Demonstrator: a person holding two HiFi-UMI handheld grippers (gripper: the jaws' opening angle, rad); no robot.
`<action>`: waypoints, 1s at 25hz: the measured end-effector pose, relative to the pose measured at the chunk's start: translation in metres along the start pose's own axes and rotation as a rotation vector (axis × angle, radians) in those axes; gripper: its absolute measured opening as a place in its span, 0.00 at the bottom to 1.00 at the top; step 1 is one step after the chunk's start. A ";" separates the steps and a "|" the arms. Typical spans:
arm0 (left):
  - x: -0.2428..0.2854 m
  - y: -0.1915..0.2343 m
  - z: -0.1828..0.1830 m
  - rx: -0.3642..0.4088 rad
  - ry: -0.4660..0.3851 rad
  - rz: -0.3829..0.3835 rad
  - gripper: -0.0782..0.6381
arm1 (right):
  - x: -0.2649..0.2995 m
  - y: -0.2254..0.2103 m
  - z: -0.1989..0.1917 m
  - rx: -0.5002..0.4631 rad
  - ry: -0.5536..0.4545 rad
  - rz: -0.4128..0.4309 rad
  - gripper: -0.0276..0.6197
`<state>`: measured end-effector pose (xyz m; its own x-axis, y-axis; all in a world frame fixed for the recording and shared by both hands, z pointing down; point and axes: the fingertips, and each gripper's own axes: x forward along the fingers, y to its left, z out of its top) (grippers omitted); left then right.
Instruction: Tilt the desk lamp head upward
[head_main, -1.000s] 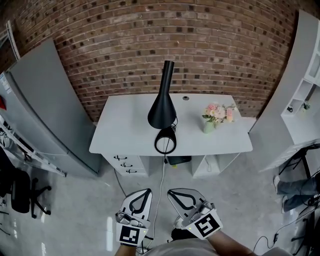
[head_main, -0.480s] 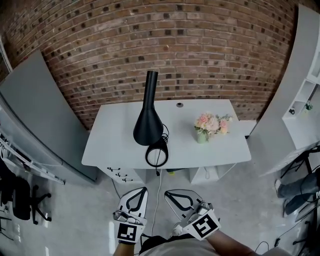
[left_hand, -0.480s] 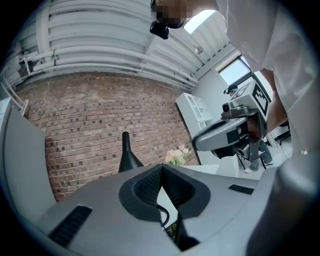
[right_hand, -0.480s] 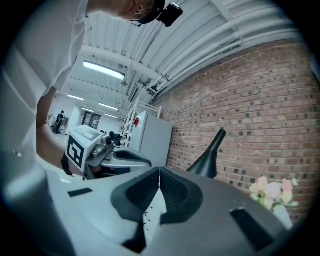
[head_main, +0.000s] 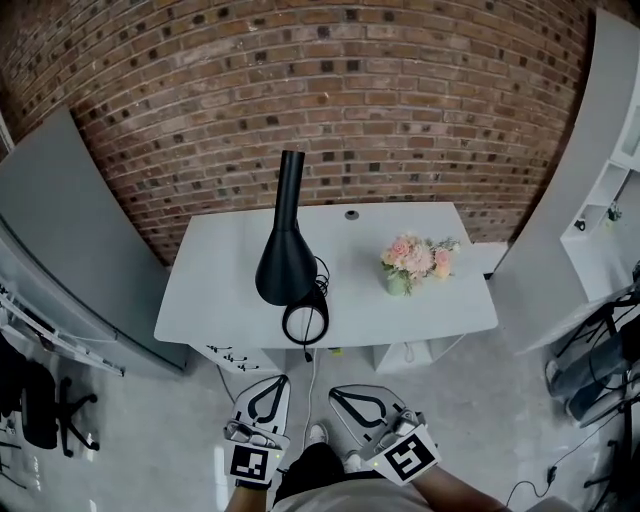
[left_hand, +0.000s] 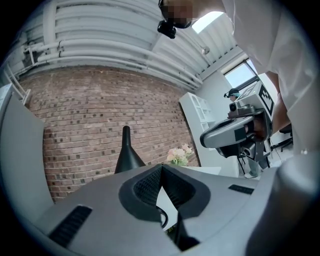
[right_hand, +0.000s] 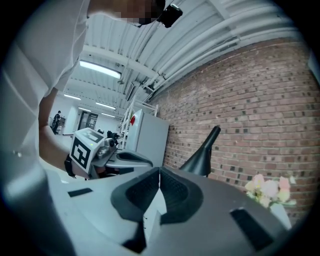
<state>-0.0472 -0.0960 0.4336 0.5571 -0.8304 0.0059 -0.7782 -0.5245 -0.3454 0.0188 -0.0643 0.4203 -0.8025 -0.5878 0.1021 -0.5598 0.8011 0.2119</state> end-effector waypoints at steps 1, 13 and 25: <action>0.004 0.003 -0.005 -0.051 0.007 0.010 0.12 | 0.003 -0.005 -0.001 0.005 0.002 -0.009 0.07; 0.066 0.046 -0.033 -0.036 -0.024 -0.063 0.12 | 0.059 -0.058 -0.006 0.007 0.036 -0.062 0.07; 0.108 0.075 -0.078 -0.109 0.036 -0.097 0.12 | 0.098 -0.095 -0.019 0.025 0.069 -0.099 0.07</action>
<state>-0.0685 -0.2395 0.4818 0.6219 -0.7801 0.0690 -0.7491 -0.6183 -0.2378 -0.0029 -0.2006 0.4291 -0.7274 -0.6698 0.1489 -0.6413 0.7408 0.1997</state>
